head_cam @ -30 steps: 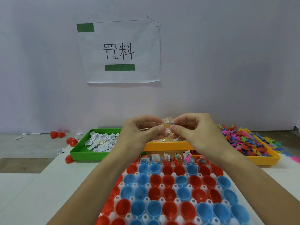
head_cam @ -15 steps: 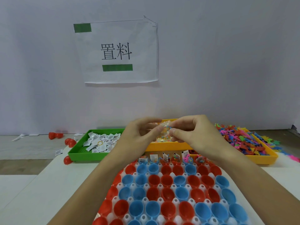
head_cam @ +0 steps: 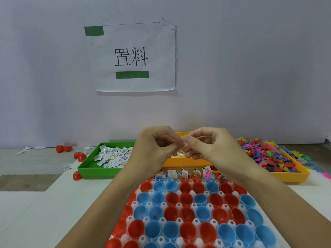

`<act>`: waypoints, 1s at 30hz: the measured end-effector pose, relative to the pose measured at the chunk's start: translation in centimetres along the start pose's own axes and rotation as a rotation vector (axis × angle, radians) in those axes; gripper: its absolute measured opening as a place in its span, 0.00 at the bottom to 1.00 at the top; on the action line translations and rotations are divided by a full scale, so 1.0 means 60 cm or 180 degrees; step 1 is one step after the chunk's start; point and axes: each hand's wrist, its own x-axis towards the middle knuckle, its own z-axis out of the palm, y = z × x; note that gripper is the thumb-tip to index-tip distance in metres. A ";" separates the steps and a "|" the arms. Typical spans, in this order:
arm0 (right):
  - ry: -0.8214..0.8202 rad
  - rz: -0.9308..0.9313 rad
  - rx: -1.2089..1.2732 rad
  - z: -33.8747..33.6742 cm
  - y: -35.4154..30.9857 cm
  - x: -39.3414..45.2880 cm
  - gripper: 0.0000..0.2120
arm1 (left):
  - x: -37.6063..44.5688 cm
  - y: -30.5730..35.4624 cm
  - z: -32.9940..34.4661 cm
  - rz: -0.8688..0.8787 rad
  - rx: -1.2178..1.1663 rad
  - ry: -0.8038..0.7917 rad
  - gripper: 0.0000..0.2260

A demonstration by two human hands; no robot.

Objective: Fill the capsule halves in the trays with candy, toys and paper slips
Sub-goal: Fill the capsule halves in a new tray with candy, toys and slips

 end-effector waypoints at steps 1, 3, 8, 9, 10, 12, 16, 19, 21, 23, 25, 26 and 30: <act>0.0018 -0.0018 -0.0026 0.002 0.000 -0.001 0.06 | 0.000 0.001 -0.002 0.0036 0.0067 -0.0029 0.03; 0.0012 -0.0044 -0.0029 0.003 0.000 -0.002 0.05 | 0.001 0.004 -0.007 0.0050 0.0105 -0.0092 0.04; 0.0044 -0.0155 -0.0060 0.001 -0.005 -0.004 0.03 | 0.001 0.015 -0.026 -0.0178 -0.0292 -0.0541 0.07; 0.0084 -0.0190 -0.0055 0.002 -0.005 -0.004 0.03 | 0.001 0.017 -0.028 -0.0247 -0.0397 -0.0566 0.09; 0.0118 -0.0226 -0.0046 0.003 -0.006 -0.005 0.03 | 0.002 0.017 -0.028 -0.0326 -0.0475 -0.0531 0.10; 0.0158 -0.0324 -0.0085 0.005 -0.007 -0.005 0.03 | 0.004 0.017 -0.028 -0.0516 -0.0536 -0.0445 0.12; 0.0159 -0.0473 -0.0180 0.009 -0.009 -0.006 0.03 | 0.005 0.019 -0.035 -0.0818 -0.0655 -0.0640 0.10; 0.0185 -0.0514 -0.0182 0.011 -0.009 -0.006 0.03 | 0.006 0.019 -0.040 -0.0809 -0.0628 -0.0689 0.08; 0.0166 -0.0501 -0.0165 0.011 -0.008 -0.005 0.04 | 0.007 0.018 -0.042 -0.0756 -0.0556 -0.0662 0.06; 0.0146 -0.0462 -0.0215 0.011 -0.007 -0.004 0.04 | 0.008 0.013 -0.048 -0.0774 -0.0501 -0.0628 0.04; 0.0199 -0.0421 -0.0293 0.009 -0.005 -0.003 0.04 | 0.010 0.004 -0.063 -0.0870 -0.0234 -0.0666 0.02; 0.0237 -0.0407 -0.0317 0.007 -0.005 -0.003 0.05 | 0.011 -0.002 -0.072 -0.0934 0.0035 -0.0741 0.02; 0.0319 -0.0389 -0.0324 0.001 -0.006 0.000 0.06 | 0.011 -0.026 -0.093 -0.1207 0.1323 -0.0977 0.03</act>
